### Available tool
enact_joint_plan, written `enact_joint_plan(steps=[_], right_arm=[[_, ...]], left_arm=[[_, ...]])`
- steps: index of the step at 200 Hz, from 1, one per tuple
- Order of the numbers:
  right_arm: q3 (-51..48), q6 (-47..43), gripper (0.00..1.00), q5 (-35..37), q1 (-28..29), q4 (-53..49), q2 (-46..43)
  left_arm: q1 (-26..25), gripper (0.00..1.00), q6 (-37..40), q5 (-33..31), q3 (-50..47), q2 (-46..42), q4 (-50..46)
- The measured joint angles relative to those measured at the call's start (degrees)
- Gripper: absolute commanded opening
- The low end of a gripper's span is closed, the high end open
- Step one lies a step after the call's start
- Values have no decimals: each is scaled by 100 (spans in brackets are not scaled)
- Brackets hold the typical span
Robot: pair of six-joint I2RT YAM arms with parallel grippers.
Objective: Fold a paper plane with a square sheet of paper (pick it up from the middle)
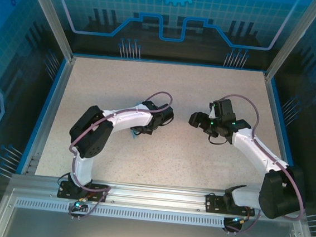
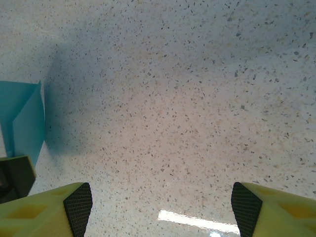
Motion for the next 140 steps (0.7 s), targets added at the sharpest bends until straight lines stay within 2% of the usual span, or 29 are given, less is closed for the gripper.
enact_joint_plan(steps=[83, 116, 140], right_arm=[[0, -13, 78, 20, -4, -79, 79], [68, -90, 76, 160, 92, -118, 175], [385, -168, 75, 448, 498, -170, 365]], left_arm=[[-7, 57, 186, 1545, -4, 9, 1093], [103, 72, 356, 2199, -299, -675, 1585], [413, 78, 470, 2732, -671, -1436, 2068]])
